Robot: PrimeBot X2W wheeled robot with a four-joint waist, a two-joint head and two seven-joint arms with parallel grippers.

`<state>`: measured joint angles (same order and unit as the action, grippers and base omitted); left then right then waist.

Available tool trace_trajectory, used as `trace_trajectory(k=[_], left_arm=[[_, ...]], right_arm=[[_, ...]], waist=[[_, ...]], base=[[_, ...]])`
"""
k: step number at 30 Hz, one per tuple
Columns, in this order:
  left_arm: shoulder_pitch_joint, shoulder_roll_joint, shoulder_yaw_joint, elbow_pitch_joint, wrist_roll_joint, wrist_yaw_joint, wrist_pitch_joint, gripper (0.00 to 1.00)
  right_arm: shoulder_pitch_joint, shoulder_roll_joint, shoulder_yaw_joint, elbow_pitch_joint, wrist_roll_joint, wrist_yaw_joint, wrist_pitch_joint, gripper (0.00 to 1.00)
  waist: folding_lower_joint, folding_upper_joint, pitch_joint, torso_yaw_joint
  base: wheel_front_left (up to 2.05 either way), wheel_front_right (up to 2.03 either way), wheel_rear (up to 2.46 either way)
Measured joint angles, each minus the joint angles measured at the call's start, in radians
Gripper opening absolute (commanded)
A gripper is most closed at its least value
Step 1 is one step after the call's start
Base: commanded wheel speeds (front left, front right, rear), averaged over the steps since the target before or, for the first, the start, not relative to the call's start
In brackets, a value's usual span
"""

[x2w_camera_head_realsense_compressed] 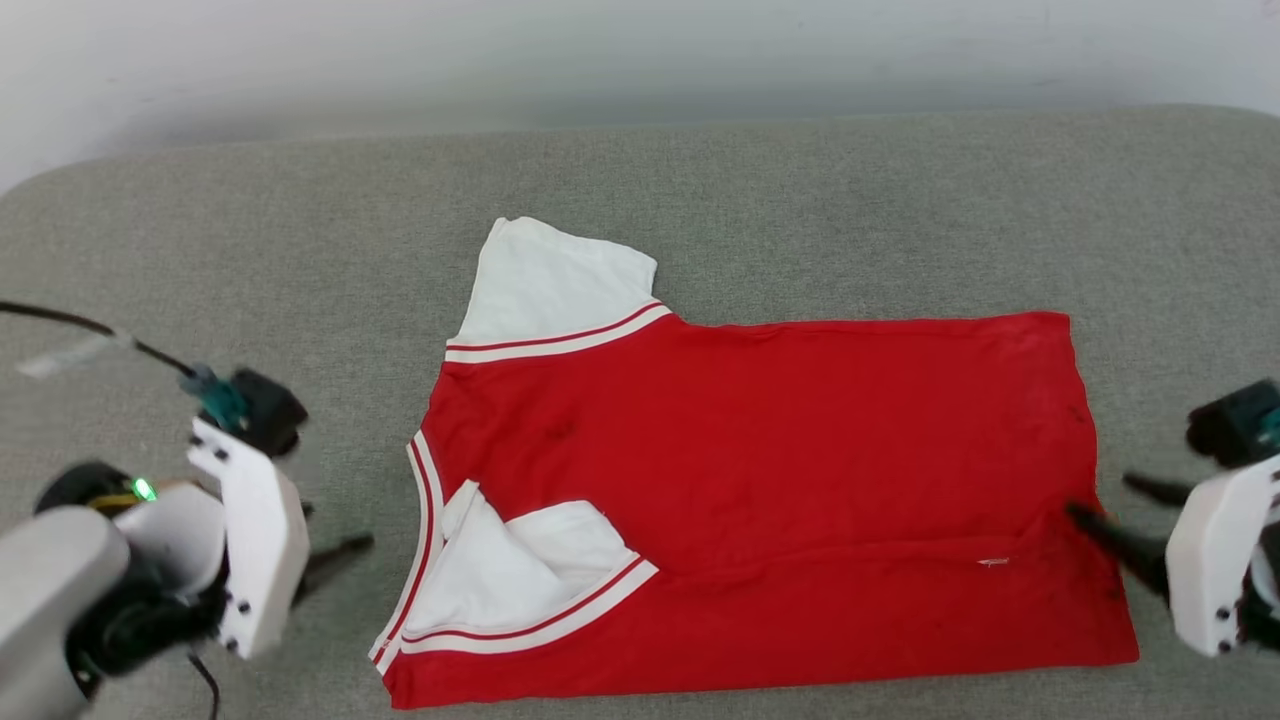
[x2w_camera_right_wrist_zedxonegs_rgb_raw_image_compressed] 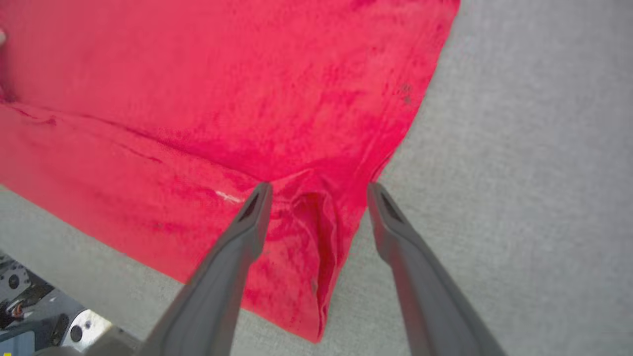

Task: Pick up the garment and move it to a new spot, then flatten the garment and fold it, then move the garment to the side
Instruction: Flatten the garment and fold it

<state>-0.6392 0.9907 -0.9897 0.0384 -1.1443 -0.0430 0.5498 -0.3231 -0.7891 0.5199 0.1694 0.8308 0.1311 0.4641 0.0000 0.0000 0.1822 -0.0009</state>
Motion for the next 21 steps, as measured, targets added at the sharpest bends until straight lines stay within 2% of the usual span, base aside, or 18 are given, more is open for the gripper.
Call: trace_trajectory(k=[3,9,13,17,21], left_arm=[[-0.062,0.011,0.034,0.003,0.045,0.014,-0.025,1.0],[-0.197,-0.024,0.079,0.06,0.12,0.026,-0.051,1.0],[-0.291,-0.048,0.1,0.111,0.139,0.025,-0.028,1.0],[-0.399,-0.086,0.125,0.166,0.144,0.016,0.015,1.0],[-0.505,-0.125,0.13,0.23,0.138,0.003,0.095,1.0]], right_arm=[[0.001,0.028,-0.091,-0.022,-0.058,0.0,-0.105,1.0],[0.042,0.18,-0.324,-0.088,-0.206,0.0,-0.303,1.0],[0.076,0.296,-0.45,-0.161,-0.327,0.0,-0.41,1.0],[0.086,0.38,-0.511,-0.215,-0.384,0.0,-0.501,1.0],[0.086,0.43,-0.53,-0.249,-0.411,0.0,-0.581,1.0]], waist=[[0.0,0.0,-0.001,-0.006],[0.0,0.0,0.028,-0.023],[0.0,0.0,0.067,-0.045],[0.0,0.0,0.121,-0.073],[0.0001,0.0,0.186,-0.101]], base=[[0.0,0.0,0.0],[0.0,0.0,0.0],[0.0,0.0,0.0],[0.0,0.0,0.0],[0.0,0.0,0.0]])
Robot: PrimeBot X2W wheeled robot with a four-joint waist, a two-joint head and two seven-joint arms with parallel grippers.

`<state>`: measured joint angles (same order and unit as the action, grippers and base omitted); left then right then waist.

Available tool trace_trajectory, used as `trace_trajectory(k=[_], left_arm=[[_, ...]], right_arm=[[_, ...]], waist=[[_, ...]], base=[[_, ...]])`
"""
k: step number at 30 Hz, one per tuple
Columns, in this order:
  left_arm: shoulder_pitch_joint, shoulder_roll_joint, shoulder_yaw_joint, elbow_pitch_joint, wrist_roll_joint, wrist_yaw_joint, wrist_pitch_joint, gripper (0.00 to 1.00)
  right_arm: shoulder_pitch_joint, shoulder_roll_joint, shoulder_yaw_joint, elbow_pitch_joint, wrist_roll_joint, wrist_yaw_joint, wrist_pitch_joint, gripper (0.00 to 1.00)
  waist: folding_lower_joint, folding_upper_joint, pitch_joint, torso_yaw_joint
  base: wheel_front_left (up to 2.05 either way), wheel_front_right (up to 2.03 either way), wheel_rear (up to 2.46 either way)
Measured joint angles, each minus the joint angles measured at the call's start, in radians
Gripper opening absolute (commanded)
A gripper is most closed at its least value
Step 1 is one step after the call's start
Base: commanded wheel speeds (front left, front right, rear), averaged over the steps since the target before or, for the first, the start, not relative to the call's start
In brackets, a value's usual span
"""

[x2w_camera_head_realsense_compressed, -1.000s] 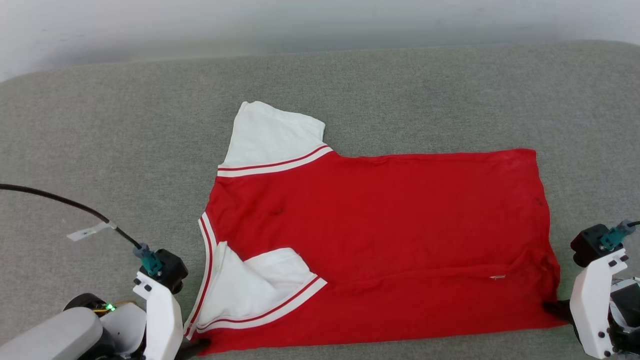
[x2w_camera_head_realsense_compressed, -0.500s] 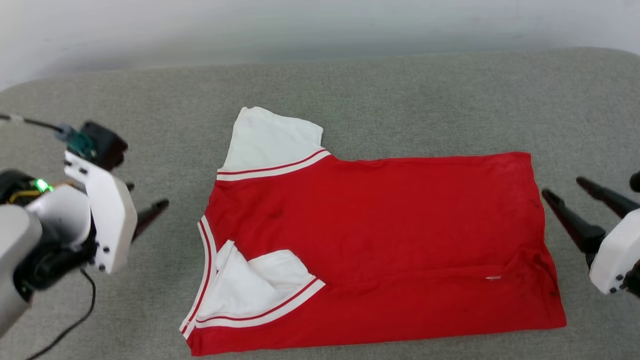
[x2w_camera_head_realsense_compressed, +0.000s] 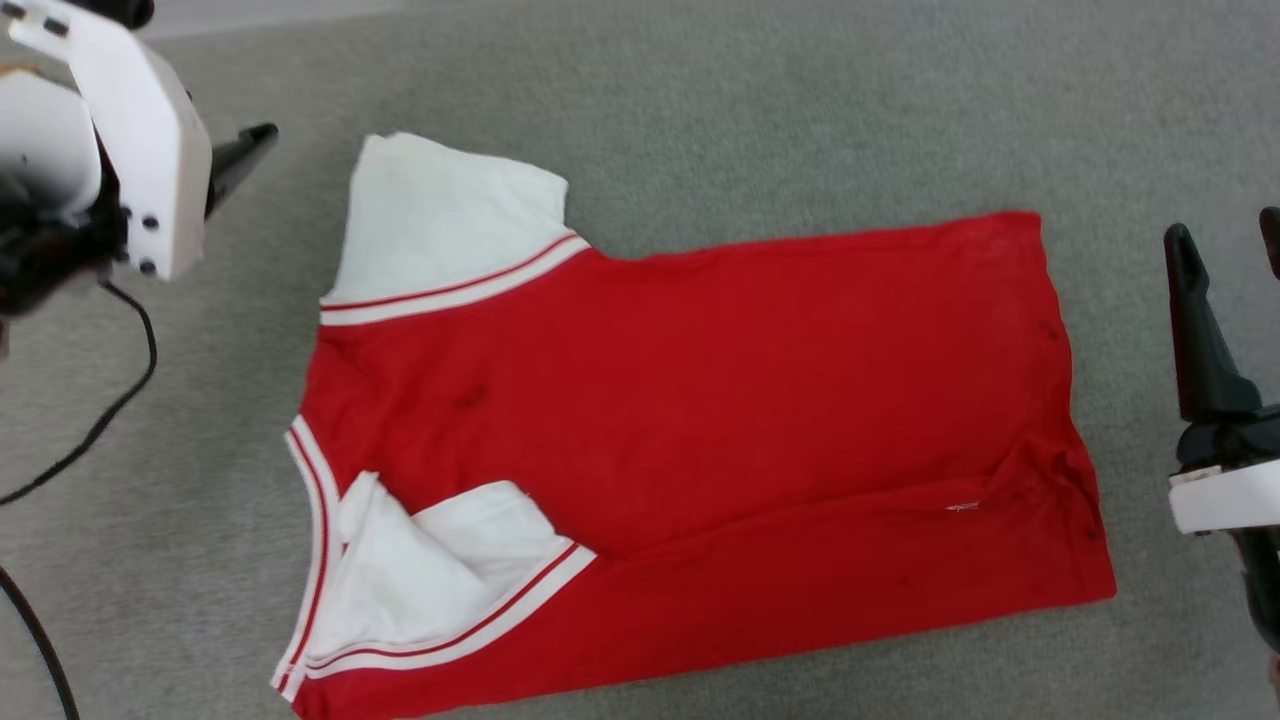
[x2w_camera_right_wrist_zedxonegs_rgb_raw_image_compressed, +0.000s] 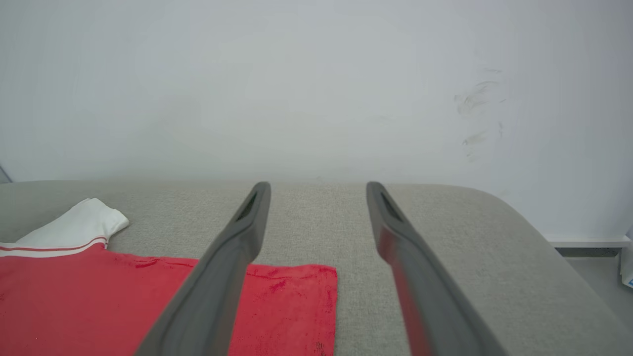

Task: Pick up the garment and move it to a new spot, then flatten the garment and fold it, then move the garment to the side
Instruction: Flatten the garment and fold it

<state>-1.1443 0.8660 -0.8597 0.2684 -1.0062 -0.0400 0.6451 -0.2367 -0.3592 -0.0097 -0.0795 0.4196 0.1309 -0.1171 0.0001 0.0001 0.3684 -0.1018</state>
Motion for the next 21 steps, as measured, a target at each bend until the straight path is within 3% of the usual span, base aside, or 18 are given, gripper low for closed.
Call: trace_trajectory(k=[13,21], left_arm=[[-0.232,-0.084,-0.058,0.186,-0.024,-0.039,0.333,1.0],[-0.279,-0.095,-0.108,0.267,0.017,-0.053,0.409,1.0]], right_arm=[[-0.04,0.039,0.1,0.055,-0.033,0.0,-0.051,1.0],[-0.087,0.041,0.172,0.108,-0.025,0.0,-0.086,1.0]], waist=[[0.0001,0.0,0.186,-0.111],[0.0,0.0,0.247,-0.173]], base=[[0.0,0.0,0.0],[0.0,0.0,0.0]])
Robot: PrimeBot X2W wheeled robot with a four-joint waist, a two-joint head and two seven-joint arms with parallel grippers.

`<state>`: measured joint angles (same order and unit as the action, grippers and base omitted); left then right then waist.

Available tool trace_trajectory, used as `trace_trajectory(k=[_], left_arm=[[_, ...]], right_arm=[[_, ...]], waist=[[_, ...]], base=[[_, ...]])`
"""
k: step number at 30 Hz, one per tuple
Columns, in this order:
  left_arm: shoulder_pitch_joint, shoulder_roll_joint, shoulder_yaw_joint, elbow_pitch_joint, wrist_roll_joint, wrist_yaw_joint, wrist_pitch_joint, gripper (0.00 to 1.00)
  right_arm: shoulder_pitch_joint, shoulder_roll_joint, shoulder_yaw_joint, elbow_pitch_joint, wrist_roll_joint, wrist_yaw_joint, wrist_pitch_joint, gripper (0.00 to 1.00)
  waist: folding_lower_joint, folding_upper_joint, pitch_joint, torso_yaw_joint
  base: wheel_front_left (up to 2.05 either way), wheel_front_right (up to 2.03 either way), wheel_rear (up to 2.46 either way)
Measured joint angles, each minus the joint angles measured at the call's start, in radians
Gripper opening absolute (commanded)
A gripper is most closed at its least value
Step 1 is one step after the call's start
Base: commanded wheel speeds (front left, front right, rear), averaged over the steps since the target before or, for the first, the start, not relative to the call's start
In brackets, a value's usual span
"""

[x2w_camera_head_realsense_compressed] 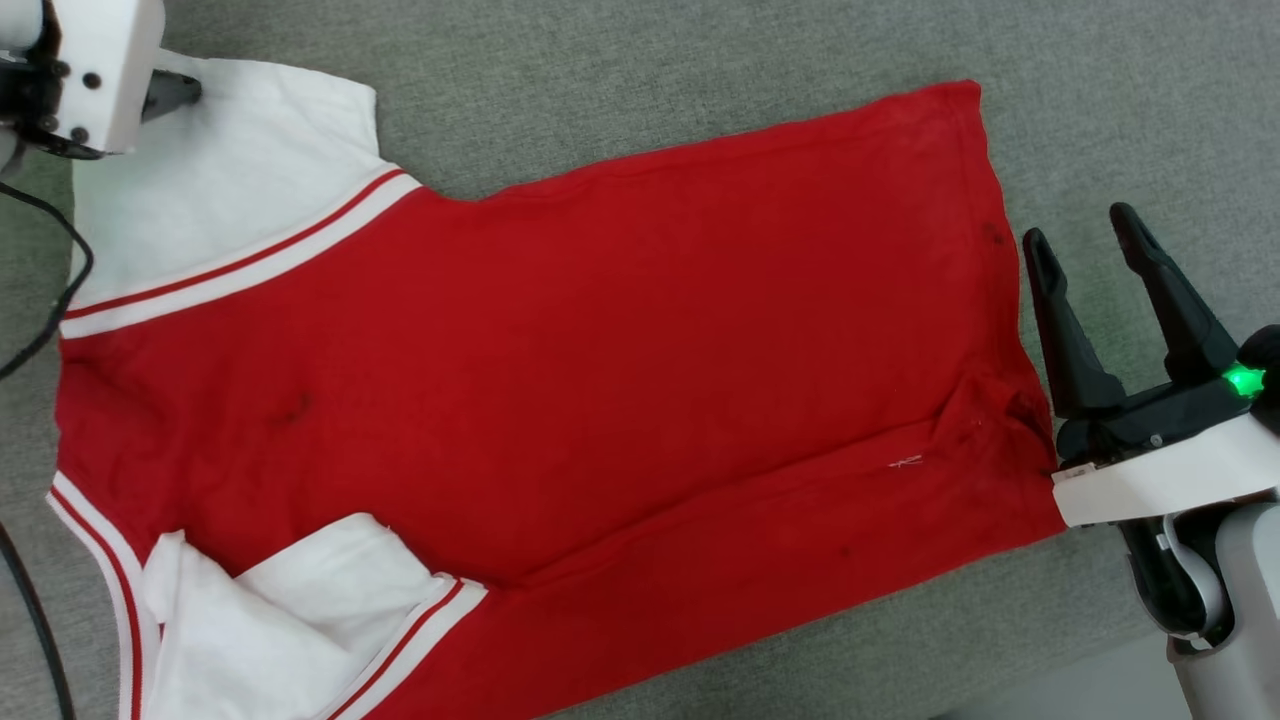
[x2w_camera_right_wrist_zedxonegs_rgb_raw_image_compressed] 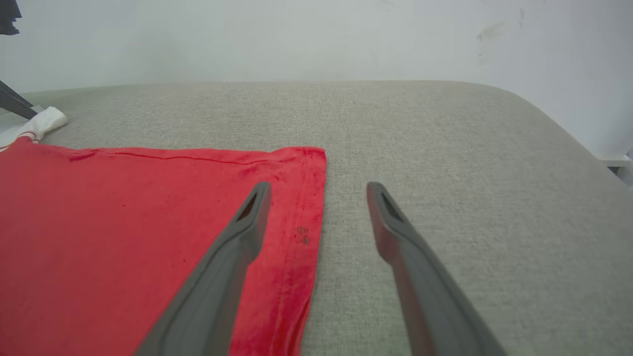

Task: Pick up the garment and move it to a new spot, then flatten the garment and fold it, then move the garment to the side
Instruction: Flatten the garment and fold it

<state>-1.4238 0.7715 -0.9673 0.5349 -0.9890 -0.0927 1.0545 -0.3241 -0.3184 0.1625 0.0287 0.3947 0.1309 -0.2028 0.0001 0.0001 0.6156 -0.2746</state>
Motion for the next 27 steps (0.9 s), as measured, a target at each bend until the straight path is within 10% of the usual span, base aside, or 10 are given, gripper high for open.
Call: trace_trajectory(k=[4,5,6,16,27], left_arm=[[-0.008,0.009,-0.022,0.008,0.004,-0.013,0.019,1.0],[-0.008,0.009,-0.024,0.012,0.002,-0.015,0.019,0.31],[-0.004,0.008,-0.024,0.014,-0.005,-0.019,0.019,0.0],[0.026,-0.025,-0.047,-0.003,-0.019,-0.032,-0.085,0.0],[0.022,-0.052,-0.117,-0.168,-0.058,-0.035,-0.178,0.0]], right_arm=[[-0.008,-0.013,0.002,0.018,0.007,0.0,-0.012,1.0],[-0.013,-0.017,0.0,0.022,0.009,0.0,-0.014,1.0],[-0.018,-0.021,-0.002,0.026,0.011,0.0,-0.016,1.0],[-0.111,-0.134,-0.028,-0.003,-0.004,0.0,0.056,1.0],[-0.309,-0.408,0.16,-0.058,0.113,0.0,0.534,1.0]], waist=[[0.0,0.0,0.002,-0.01],[-0.0001,0.0,0.0,-0.009],[0.0,0.0,-0.004,-0.008],[0.0,0.0,-0.06,0.039],[-0.0001,0.0,-0.119,0.132]], base=[[0.0,0.0,0.0],[0.0,0.0,0.0],[0.0,0.0,0.0],[0.0,0.0,0.0],[0.0,0.0,0.0]])
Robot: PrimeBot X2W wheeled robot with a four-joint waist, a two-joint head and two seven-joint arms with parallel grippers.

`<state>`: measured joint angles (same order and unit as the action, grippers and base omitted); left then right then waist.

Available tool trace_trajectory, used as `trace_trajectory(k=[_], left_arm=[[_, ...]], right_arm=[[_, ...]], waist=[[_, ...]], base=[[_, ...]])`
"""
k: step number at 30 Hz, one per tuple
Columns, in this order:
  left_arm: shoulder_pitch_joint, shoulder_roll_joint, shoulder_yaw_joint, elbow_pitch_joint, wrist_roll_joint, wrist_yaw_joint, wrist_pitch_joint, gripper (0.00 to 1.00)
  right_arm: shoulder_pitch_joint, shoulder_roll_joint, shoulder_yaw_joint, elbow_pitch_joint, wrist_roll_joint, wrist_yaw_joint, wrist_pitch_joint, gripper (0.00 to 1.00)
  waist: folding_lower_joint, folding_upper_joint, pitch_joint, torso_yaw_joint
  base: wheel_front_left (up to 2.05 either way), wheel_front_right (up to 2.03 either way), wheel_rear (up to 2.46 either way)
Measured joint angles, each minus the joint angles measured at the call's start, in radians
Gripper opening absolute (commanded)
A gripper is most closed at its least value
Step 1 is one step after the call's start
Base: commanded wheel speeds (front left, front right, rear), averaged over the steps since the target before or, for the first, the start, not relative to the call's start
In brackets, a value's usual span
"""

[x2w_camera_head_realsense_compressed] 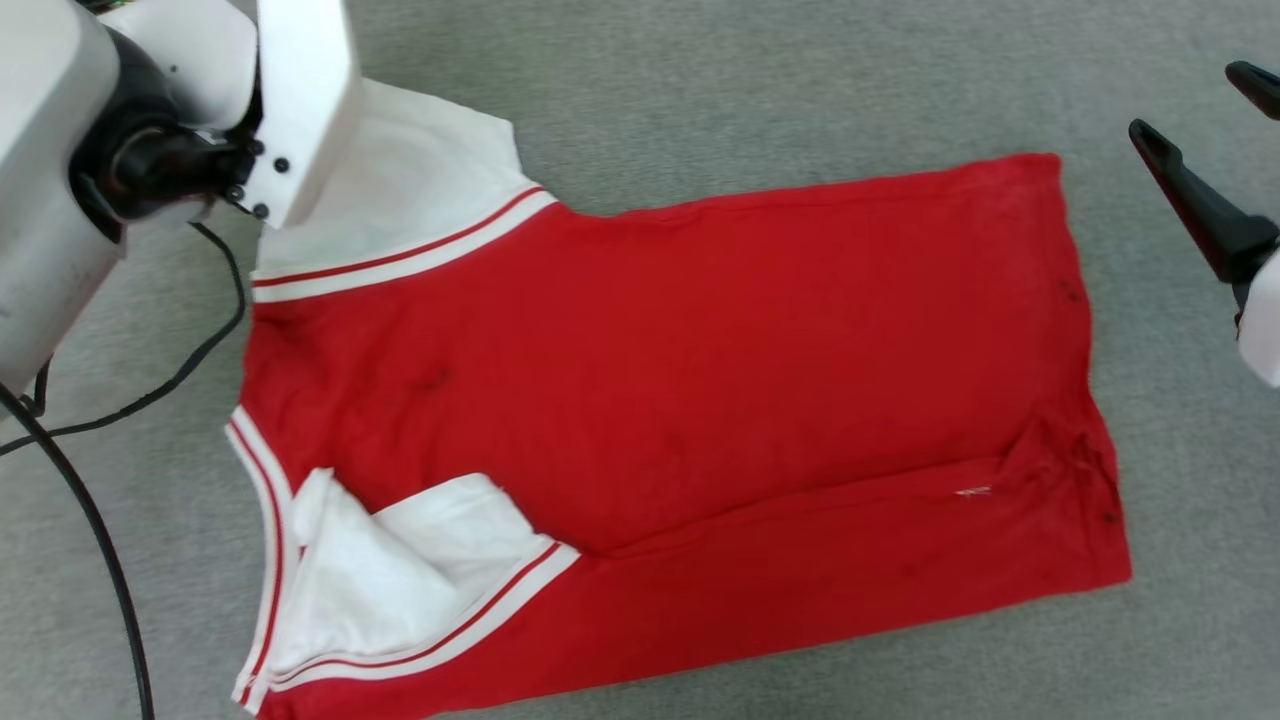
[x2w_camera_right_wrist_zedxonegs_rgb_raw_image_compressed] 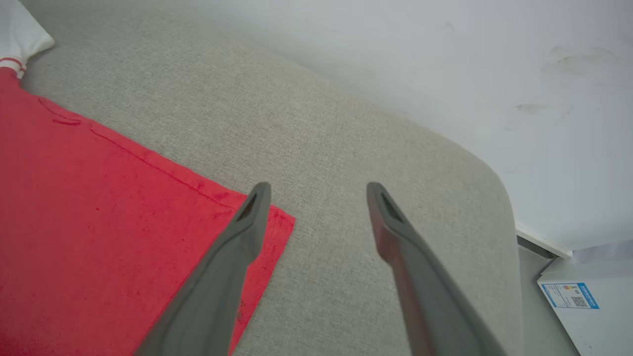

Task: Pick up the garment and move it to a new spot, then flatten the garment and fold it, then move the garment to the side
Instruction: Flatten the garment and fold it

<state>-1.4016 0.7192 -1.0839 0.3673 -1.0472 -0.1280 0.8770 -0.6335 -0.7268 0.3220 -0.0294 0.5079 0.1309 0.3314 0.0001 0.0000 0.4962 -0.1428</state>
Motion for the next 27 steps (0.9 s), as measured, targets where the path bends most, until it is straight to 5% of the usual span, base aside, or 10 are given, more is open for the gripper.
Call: trace_trajectory(k=[8,13,20,27], left_arm=[[-0.026,0.002,-0.064,-0.092,-0.026,0.0,-0.06,0.0],[-0.051,0.001,-0.099,-0.122,-0.036,0.0,-0.091,0.0],[-0.094,-0.013,-0.132,-0.153,-0.05,0.0,-0.143,0.0],[-0.12,-0.012,-0.159,-0.177,-0.058,0.0,-0.178,0.0]], right_arm=[[-0.194,-0.122,0.224,0.056,0.215,0.0,0.42,1.0],[-0.292,-0.135,0.293,0.126,0.288,0.0,0.6,1.0],[-0.356,-0.086,0.311,0.263,0.314,0.0,0.681,1.0],[-0.348,-0.08,0.342,0.314,0.318,0.0,0.65,1.0]], waist=[[0.0,0.0,0.002,0.063],[0.0,0.0,0.024,0.095],[0.0,0.0,0.064,0.139],[-0.0003,0.0,0.099,0.174]], base=[[0.0,0.0,0.0],[0.0,0.0,0.0],[0.0,0.0,0.0],[0.0,0.0,0.0]])
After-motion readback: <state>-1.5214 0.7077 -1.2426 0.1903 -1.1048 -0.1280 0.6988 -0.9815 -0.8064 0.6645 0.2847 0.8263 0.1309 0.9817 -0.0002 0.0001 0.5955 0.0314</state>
